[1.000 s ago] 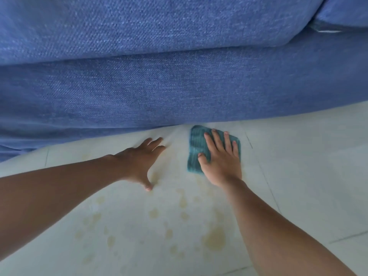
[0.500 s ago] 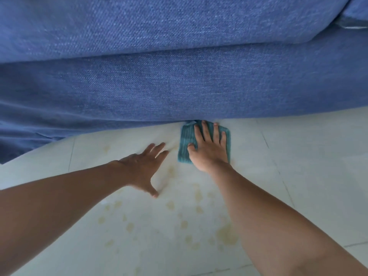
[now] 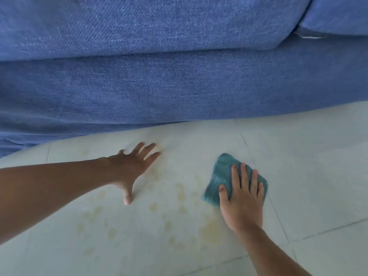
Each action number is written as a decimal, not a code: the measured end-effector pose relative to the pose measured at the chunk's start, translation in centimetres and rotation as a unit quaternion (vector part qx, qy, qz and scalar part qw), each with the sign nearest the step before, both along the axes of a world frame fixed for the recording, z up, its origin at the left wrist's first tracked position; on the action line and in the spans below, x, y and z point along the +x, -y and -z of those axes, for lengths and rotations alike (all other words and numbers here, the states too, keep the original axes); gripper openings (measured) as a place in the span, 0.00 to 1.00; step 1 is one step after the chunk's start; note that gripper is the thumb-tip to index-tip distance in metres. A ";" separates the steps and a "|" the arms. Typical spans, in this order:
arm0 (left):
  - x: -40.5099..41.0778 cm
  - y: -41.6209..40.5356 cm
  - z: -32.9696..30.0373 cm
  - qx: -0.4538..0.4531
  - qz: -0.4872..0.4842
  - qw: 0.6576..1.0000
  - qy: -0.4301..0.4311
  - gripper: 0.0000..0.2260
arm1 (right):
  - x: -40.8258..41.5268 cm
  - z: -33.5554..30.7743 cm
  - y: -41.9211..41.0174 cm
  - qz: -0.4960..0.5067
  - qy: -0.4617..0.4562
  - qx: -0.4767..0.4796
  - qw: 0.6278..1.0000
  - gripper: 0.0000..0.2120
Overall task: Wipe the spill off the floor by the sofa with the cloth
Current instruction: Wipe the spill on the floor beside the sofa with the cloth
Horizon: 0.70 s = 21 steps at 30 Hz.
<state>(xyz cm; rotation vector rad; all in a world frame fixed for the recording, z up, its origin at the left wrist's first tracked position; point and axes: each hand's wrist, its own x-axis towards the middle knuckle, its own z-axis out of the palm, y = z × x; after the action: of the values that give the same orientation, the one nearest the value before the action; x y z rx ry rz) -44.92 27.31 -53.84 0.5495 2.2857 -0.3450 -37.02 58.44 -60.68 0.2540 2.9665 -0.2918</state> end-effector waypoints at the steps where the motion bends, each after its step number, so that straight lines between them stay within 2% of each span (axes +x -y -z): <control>1: -0.1 -0.1 0.0 -0.003 0.005 1.000 -0.006 0.72 | 0.8 0.0 0.2 0.012 0.011 0.002 1.000 0.36; 8: -0.1 -0.7 0.2 -0.017 -0.005 1.000 -0.005 0.72 | -8.1 0.3 2.1 0.102 0.026 -0.013 0.994 0.33; 11: 0.1 -0.5 0.0 -0.005 -0.022 1.000 0.012 0.72 | -7.5 0.6 2.6 -0.030 0.026 -0.009 0.999 0.32; 13: 0.1 -0.4 -0.2 -0.003 -0.020 1.000 0.010 0.71 | -5.6 0.5 0.3 -0.127 0.028 0.011 0.991 0.33; 14: 0.1 -0.4 -0.4 -0.005 -0.018 1.000 0.010 0.71 | -4.6 0.6 -1.4 -0.141 0.031 0.022 0.989 0.34; 16: 0.2 -0.7 -0.7 -0.013 -0.010 1.000 0.009 0.71 | -2.7 0.6 -4.9 -0.079 0.024 0.044 0.996 0.36; 18: 0.3 -0.9 -0.7 -0.016 -0.010 1.000 0.009 0.70 | -0.3 0.4 -6.7 0.050 0.018 0.034 0.998 0.37; 21: 0.3 -0.9 -0.7 -0.010 -0.020 1.000 0.006 0.70 | 4.7 0.3 -3.8 0.131 0.000 0.024 0.991 0.36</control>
<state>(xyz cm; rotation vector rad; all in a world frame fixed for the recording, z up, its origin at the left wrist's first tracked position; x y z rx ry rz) -44.58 28.20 -53.18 0.4926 2.2765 -0.3442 -32.32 62.28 -61.02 0.6520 2.9403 -0.2499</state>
